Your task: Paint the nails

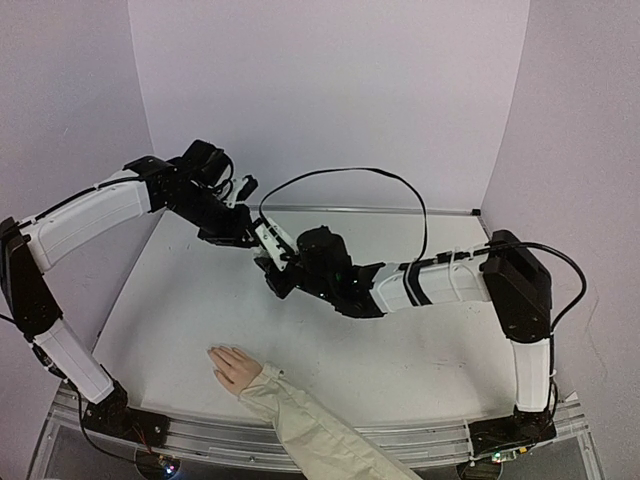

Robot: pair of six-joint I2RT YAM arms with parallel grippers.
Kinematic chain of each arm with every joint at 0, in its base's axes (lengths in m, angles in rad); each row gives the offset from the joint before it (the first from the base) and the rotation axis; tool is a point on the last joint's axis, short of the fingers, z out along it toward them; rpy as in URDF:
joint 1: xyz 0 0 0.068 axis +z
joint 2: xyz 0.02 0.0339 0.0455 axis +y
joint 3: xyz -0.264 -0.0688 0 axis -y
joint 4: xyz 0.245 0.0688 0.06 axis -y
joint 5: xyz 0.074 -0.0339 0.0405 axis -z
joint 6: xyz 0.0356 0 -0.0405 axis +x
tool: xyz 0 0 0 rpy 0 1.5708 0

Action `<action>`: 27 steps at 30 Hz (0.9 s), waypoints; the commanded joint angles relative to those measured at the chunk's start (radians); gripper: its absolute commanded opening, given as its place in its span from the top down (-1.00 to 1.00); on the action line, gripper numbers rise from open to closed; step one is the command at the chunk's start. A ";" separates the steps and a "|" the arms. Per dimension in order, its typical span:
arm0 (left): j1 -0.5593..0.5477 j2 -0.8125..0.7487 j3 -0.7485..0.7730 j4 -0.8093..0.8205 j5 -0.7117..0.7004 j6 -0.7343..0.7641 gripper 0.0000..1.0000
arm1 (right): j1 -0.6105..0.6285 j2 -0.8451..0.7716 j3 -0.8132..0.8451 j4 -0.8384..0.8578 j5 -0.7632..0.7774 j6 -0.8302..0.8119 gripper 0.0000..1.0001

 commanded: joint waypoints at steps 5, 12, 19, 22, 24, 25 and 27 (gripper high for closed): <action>-0.025 -0.035 -0.115 0.018 0.304 0.343 1.00 | -0.057 -0.282 -0.005 0.219 -0.696 0.198 1.00; -0.031 -0.080 -0.166 0.031 0.610 0.656 1.00 | -0.141 -0.236 0.080 0.230 -1.259 0.459 1.00; -0.031 -0.051 -0.115 -0.074 0.812 0.881 1.00 | -0.142 -0.236 0.134 0.242 -1.513 0.579 1.00; -0.031 -0.056 -0.095 -0.074 0.829 0.902 1.00 | -0.142 -0.261 0.116 0.253 -1.536 0.598 1.00; -0.029 -0.061 -0.083 -0.074 0.818 0.910 1.00 | -0.143 -0.278 0.098 0.256 -1.530 0.596 1.00; -0.030 -0.061 -0.074 -0.074 0.810 0.905 1.00 | -0.147 -0.285 0.088 0.256 -1.522 0.594 1.00; -0.027 -0.057 -0.047 -0.072 0.777 0.860 1.00 | -0.152 -0.300 0.063 0.257 -1.493 0.587 1.00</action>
